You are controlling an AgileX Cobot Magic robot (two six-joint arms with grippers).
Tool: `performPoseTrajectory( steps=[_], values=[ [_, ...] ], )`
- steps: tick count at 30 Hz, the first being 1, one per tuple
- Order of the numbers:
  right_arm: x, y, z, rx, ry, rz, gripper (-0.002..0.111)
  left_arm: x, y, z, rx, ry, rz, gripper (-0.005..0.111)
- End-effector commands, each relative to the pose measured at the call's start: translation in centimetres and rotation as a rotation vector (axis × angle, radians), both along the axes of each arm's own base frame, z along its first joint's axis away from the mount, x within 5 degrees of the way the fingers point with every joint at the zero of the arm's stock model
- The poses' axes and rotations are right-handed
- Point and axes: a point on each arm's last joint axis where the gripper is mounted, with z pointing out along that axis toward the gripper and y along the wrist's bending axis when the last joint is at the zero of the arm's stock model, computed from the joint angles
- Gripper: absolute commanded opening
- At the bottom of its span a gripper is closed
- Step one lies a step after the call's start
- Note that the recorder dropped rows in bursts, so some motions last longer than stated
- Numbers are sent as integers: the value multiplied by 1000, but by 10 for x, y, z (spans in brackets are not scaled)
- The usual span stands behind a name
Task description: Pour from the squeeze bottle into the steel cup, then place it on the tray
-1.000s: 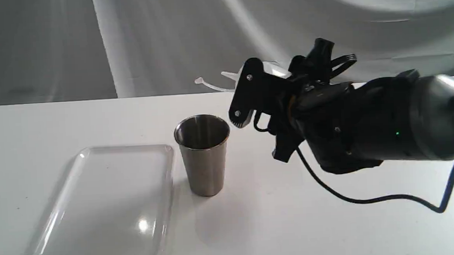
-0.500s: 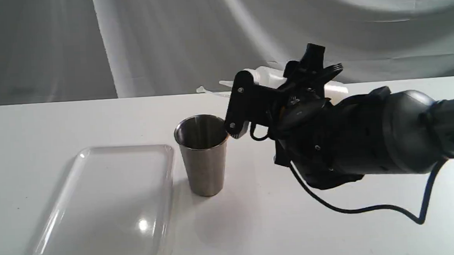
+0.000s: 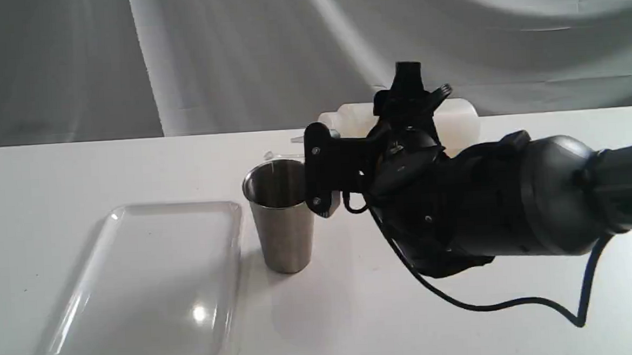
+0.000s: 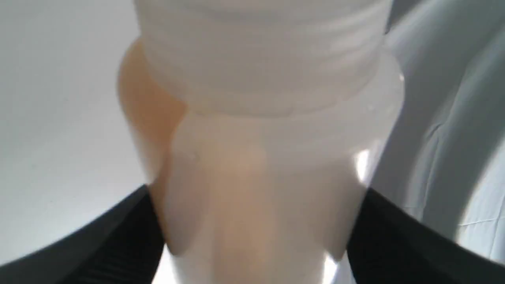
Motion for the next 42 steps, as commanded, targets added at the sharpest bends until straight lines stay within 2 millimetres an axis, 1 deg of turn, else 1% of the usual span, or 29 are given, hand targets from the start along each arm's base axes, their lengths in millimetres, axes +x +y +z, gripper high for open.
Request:
performPoseTrajectory(
  steps=[1, 9, 20, 27, 33, 38, 42],
  values=[
    [0, 1, 10, -74, -38, 15, 32, 0, 0, -2, 5, 6, 2, 8],
    [0, -2, 12, -172, -35, 7, 32, 0, 0, -2, 5, 6, 2, 8],
    [0, -2, 13, -222, -25, 18, 32, 0, 0, -2, 5, 6, 2, 8],
    [6, 9, 34, -189, -90, 23, 32, 0, 0, -2, 5, 6, 2, 8],
    [6, 7, 36, -246, -90, 12, 32, 0, 0, -2, 5, 6, 2, 8],
    [6, 7, 36, -333, -65, 37, 32, 0, 0, -2, 5, 6, 2, 8],
    [6, 7, 36, -357, -57, 46, 32, 0, 0, -2, 5, 6, 2, 8]
  ],
)
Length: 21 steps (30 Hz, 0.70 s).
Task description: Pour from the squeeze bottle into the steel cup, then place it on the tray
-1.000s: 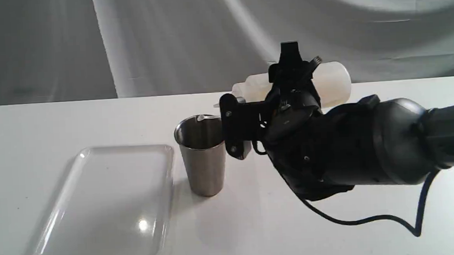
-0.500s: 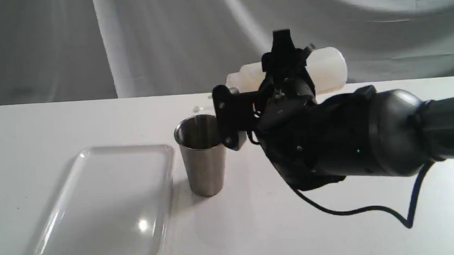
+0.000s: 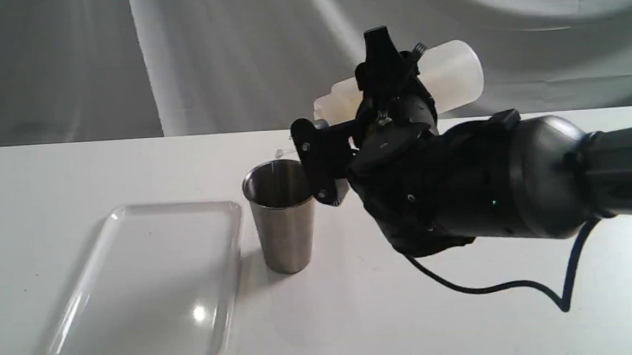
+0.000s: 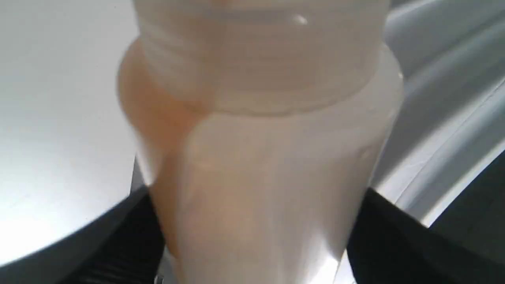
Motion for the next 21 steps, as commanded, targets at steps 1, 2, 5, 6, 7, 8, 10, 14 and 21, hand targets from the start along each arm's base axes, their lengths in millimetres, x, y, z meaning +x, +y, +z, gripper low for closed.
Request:
performPoseTrajectory(
  steps=[1, 2, 5, 6, 7, 8, 10, 14, 21],
  values=[
    [0, 0, 9, -43, -37, 1, 32, 0, 0, -2, 5, 6, 2, 8],
    [0, 0, 9, -47, -35, 2, 32, 0, 0, -2, 5, 6, 2, 8],
    [0, 0, 9, -71, -28, 8, 32, 0, 0, -2, 5, 6, 2, 8],
    [0, 0, 9, -79, -25, 10, 32, 0, 0, -2, 5, 6, 2, 8],
    [0, 0, 9, -90, -22, 13, 32, 0, 0, -2, 5, 6, 2, 8],
    [0, 0, 9, -94, -20, 14, 32, 0, 0, -2, 5, 6, 2, 8],
    [0, 0, 9, -96, -20, 15, 32, 0, 0, -2, 5, 6, 2, 8],
    [0, 1, 9, -105, -15, 23, 32, 0, 0, -2, 5, 6, 2, 8],
    [0, 1, 9, -105, -15, 23, 32, 0, 0, -2, 5, 6, 2, 8]
  ],
)
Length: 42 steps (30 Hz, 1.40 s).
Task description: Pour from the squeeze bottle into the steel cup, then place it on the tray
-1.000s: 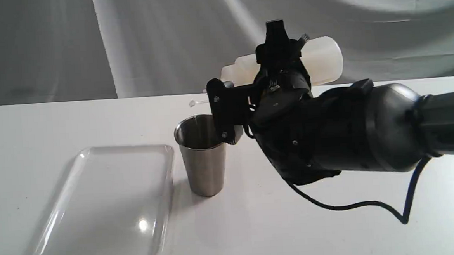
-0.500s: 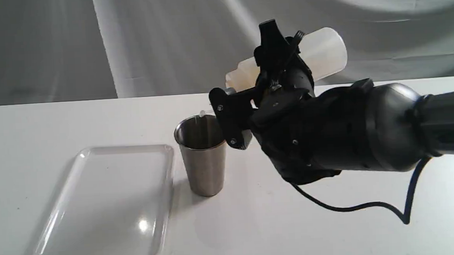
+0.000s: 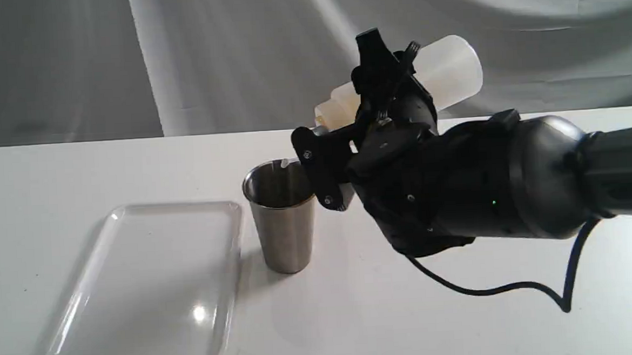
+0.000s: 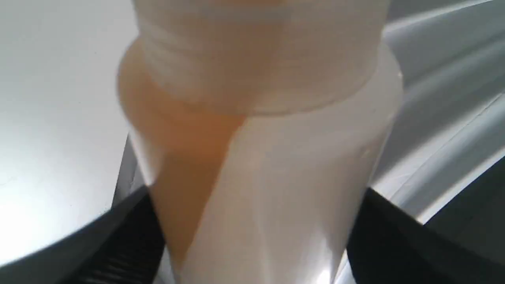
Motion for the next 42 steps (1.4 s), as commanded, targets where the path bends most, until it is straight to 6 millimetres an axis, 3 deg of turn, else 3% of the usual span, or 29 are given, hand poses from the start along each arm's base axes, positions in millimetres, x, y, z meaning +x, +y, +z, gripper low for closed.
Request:
performPoseTrajectory(
  steps=[1, 42],
  values=[
    [0, 1, 9, -30, -38, 4, 32, 0, 0, -2, 5, 6, 2, 8],
    [0, 0, 9, -61, -31, 9, 32, 0, 0, -2, 5, 6, 2, 8]
  ],
)
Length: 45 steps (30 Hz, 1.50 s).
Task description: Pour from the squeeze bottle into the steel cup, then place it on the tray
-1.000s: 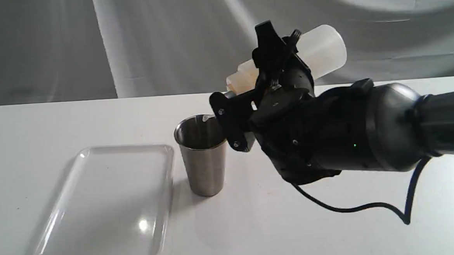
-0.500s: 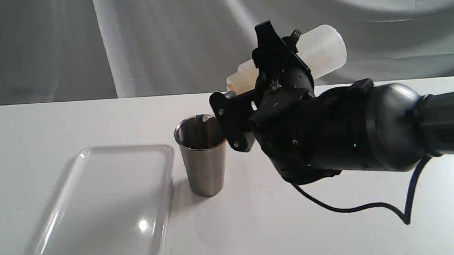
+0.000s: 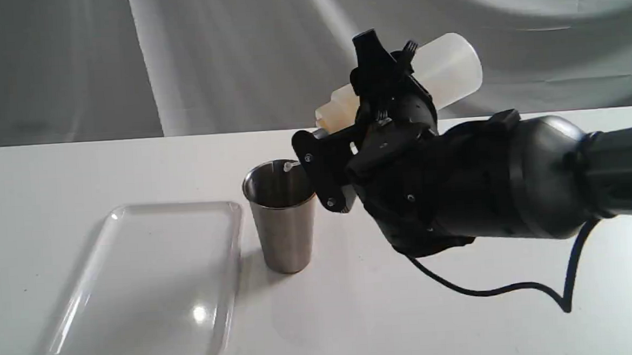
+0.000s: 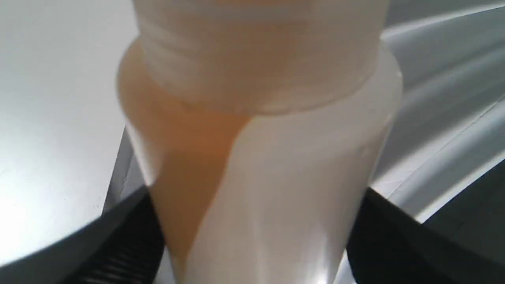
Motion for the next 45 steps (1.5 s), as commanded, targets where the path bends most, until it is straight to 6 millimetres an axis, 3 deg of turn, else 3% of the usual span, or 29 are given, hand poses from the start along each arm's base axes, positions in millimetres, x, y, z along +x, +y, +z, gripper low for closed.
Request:
performPoseTrajectory(
  steps=[1, 45],
  values=[
    [0, 0, 9, -27, -41, 0, 32, 0, 0, -2, 5, 6, 2, 8],
    [-3, 3, 11, -50, -47, -4, 32, 0, 0, -2, 5, 6, 2, 8]
  ],
)
